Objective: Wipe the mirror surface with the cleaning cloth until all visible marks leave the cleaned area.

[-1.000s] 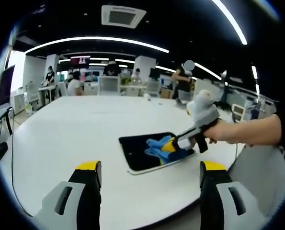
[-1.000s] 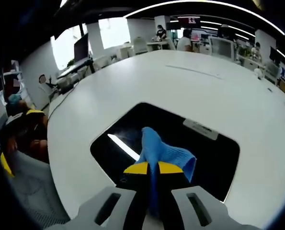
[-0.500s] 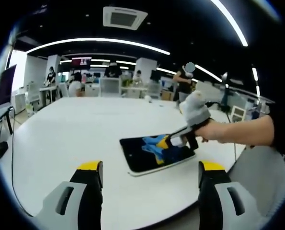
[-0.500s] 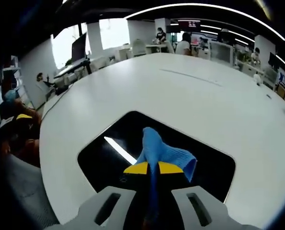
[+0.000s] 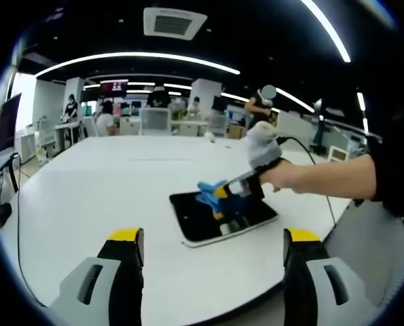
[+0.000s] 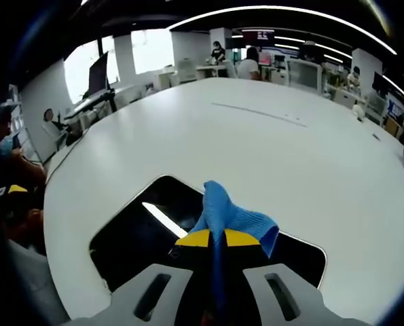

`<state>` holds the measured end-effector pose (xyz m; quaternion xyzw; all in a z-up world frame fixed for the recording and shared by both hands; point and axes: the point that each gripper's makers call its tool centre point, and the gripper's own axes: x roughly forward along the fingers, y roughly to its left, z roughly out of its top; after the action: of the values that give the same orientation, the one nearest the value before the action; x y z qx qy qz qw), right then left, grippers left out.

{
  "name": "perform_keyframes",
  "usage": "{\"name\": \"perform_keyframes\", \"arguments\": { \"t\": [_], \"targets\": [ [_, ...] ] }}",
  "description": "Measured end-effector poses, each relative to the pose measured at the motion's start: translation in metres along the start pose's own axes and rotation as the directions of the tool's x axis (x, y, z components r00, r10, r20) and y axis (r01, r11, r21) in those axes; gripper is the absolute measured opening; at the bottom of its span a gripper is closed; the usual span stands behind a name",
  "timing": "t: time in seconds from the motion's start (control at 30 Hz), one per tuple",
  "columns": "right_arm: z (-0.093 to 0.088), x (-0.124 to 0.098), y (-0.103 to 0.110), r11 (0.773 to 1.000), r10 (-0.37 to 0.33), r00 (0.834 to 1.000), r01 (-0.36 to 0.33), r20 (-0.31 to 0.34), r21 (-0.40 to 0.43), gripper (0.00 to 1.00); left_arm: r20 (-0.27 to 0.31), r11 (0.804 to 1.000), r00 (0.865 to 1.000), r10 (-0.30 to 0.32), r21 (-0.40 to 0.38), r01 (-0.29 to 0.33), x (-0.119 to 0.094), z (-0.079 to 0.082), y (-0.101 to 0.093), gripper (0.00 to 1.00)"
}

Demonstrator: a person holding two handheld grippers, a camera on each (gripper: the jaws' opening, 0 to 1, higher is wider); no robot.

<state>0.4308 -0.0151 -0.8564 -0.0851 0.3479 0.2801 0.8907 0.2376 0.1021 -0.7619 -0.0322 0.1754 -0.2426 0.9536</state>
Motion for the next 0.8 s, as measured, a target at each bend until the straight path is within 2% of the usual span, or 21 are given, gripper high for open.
{"name": "perform_keyframes", "arguments": {
  "t": [0.1, 0.53, 0.8],
  "targets": [
    [0.0, 0.0, -0.001, 1.0, -0.004, 1.0, 0.004, 0.001, 0.007, 0.01, 0.015, 1.0, 1.0, 0.012, 0.001, -0.012, -0.001, 0.002, 0.002, 0.87],
    [0.004, 0.002, -0.005, 0.999, -0.003, 1.0, 0.003, 0.016, 0.038, 0.01, 0.02, 1.0, 1.0, 0.014, -0.002, -0.014, 0.0, 0.003, 0.003, 0.85],
    [0.002, 0.001, -0.012, 1.0, -0.002, 1.0, 0.002, 0.005, 0.019, 0.01, 0.018, 1.0, 1.0, 0.008, -0.009, -0.008, 0.0, 0.002, 0.002, 0.83]
  ]
}}
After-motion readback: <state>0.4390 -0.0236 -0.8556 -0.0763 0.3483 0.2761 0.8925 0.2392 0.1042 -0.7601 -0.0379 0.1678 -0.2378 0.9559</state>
